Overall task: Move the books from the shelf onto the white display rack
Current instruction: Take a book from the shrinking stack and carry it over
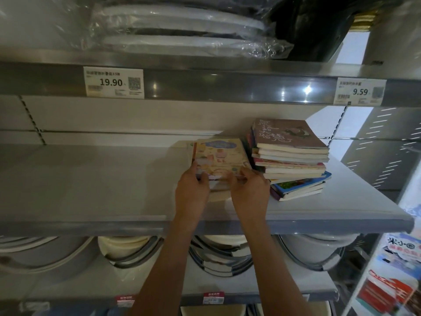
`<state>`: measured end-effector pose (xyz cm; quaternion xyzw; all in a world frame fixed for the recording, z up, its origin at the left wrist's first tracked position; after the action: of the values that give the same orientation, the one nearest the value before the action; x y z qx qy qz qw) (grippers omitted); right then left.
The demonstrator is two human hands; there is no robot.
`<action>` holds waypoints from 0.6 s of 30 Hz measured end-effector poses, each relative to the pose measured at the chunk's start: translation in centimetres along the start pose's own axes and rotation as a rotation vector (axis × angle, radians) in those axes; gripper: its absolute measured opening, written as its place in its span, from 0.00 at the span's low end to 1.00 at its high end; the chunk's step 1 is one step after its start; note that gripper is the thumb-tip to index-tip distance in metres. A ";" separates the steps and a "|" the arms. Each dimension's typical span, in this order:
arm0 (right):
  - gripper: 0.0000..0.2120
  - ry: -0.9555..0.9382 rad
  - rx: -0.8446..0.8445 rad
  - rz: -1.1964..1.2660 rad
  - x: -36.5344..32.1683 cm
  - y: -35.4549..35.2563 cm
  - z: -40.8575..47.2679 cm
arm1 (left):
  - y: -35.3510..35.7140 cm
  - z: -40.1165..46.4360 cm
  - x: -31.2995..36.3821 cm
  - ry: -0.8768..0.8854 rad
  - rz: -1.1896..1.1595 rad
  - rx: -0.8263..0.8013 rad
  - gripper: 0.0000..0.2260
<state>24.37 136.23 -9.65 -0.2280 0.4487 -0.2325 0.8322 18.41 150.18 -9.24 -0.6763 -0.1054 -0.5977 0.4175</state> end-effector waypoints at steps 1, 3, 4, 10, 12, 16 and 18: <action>0.20 -0.003 0.041 0.047 -0.3 -0.5 -0.6 | -0.5 -0.6 0.0 0.003 -0.004 0.013 0.18; 0.20 0.028 0.086 0.116 -0.7 -1.6 -1.8 | -1.6 -1.6 -0.3 0.020 -0.028 0.043 0.16; 0.19 0.045 0.077 0.131 -0.7 -1.9 -2.2 | -2.0 -1.9 -0.5 0.022 -0.050 0.056 0.16; 0.29 0.097 -0.200 0.249 -0.7 -2.3 -1.4 | -2.9 -0.9 -0.5 -0.045 -0.224 -0.064 0.14; 0.27 0.105 -0.280 0.320 -0.8 -2.3 -0.8 | -2.7 -0.6 -0.4 -0.021 -0.231 -0.139 0.15; 0.18 0.090 -0.322 0.275 -1.0 -2.5 -1.0 | -2.1 -0.7 -1.4 0.021 -0.272 -0.181 0.15; 0.15 0.082 -0.314 0.225 -0.9 -2.2 -1.8 | -2.0 -1.4 -2.1 0.056 -0.281 -0.182 0.17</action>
<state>21.97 134.70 -8.68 -0.2941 0.5357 -0.0744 0.7881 15.59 151.24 -10.31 -0.6729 -0.1325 -0.6760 0.2695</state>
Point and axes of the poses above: each hand's wrist, its own z-axis towards the middle knuckle, its own y-axis out of the palm, x = y × z, the point moved 4 cm from there along z, towards the middle knuckle, and after that the axes turned 11 degrees about -y, right-handed, at the moved point
